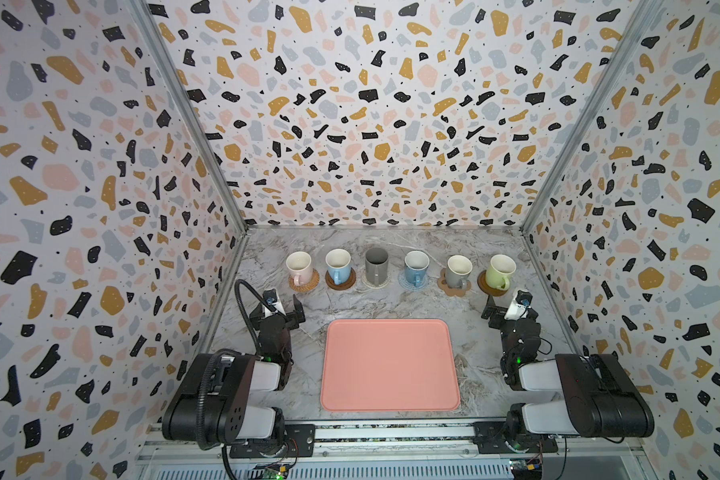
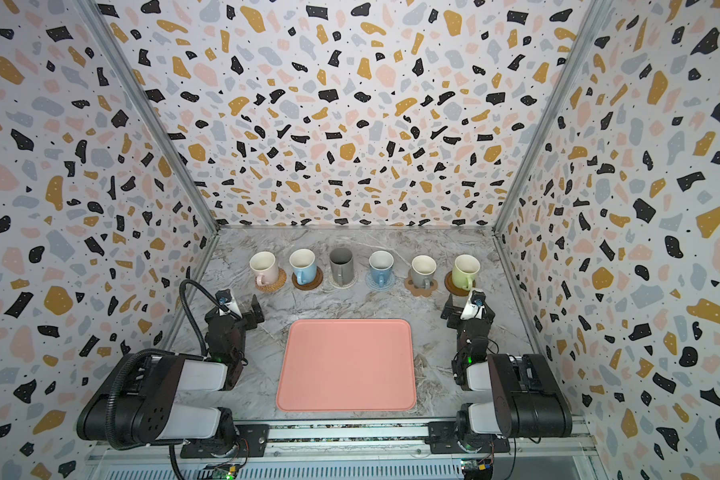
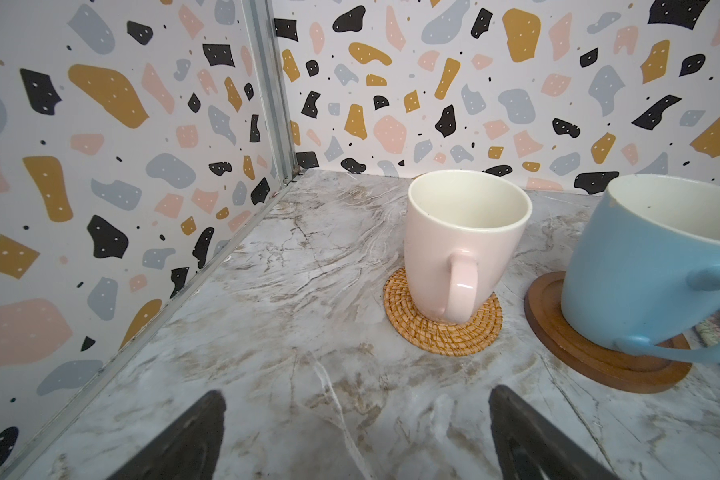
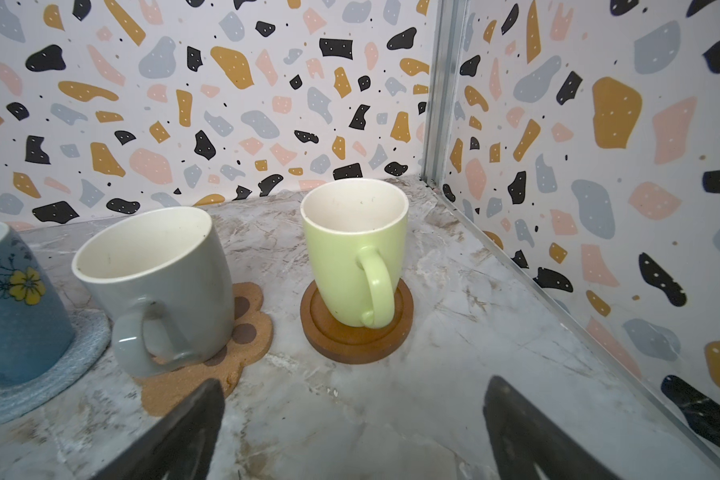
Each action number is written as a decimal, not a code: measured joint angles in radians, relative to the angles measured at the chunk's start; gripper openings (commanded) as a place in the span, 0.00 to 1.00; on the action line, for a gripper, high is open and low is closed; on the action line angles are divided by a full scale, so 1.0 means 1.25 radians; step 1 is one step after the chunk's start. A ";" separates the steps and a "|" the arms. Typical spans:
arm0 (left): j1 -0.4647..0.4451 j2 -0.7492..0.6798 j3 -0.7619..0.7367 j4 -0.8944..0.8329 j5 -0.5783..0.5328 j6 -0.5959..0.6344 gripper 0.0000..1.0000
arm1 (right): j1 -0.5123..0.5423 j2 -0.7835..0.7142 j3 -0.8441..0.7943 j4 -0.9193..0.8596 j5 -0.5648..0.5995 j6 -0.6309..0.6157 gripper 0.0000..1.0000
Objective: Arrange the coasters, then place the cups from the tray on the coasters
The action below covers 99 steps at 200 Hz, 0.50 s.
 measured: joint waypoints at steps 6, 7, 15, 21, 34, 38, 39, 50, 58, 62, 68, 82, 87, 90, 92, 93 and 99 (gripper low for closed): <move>0.000 0.000 0.000 0.000 0.000 0.000 0.99 | 0.000 0.000 0.000 0.009 0.000 0.000 0.99; 0.000 0.000 0.000 0.000 0.000 0.000 0.99 | 0.000 0.000 0.000 0.009 0.000 0.000 0.99; 0.000 0.000 0.000 0.000 0.000 0.000 0.99 | 0.000 0.000 -0.001 0.020 0.000 0.000 0.99; 0.000 0.000 0.000 0.000 0.000 0.000 1.00 | 0.000 0.000 -0.002 0.025 -0.001 0.000 0.99; 0.000 0.000 0.000 0.000 0.000 0.000 1.00 | 0.000 0.000 -0.004 0.035 -0.001 0.000 0.99; 0.000 0.000 0.000 0.000 0.000 0.000 0.99 | 0.000 0.000 -0.004 0.036 -0.001 0.000 0.99; 0.000 0.000 0.000 0.000 0.000 0.000 0.99 | 0.000 0.000 -0.004 0.037 -0.001 0.000 0.99; 0.000 0.000 0.000 0.000 0.000 0.000 1.00 | 0.000 0.000 -0.004 0.040 -0.001 0.000 0.99; 0.000 0.000 0.000 0.000 0.000 0.000 0.99 | 0.000 0.000 -0.004 0.042 -0.001 0.000 0.99; 0.000 0.000 0.000 0.000 0.000 0.000 1.00 | 0.000 0.000 -0.004 0.043 -0.001 0.000 0.99; 0.000 0.000 0.000 0.000 0.000 0.000 0.99 | 0.000 0.000 -0.004 0.045 -0.001 0.000 0.99; 0.000 0.000 0.000 0.000 0.000 0.000 0.99 | 0.000 0.000 -0.004 0.049 -0.002 0.000 0.99; 0.000 0.000 0.000 0.000 0.000 0.000 0.99 | 0.000 0.000 -0.005 0.050 -0.003 0.000 0.99; 0.000 0.000 0.000 0.000 0.000 0.000 0.99 | 0.000 0.000 -0.005 0.050 -0.004 0.000 0.99; 0.000 0.000 0.000 0.000 0.000 0.000 0.99 | 0.000 0.000 -0.005 0.050 -0.004 0.000 0.99; 0.000 0.000 0.000 0.000 0.000 0.000 1.00 | 0.000 0.000 -0.005 0.051 -0.004 0.000 0.99; 0.000 0.000 0.000 0.000 0.000 0.000 0.99 | 0.000 0.000 -0.005 0.052 -0.006 0.000 0.99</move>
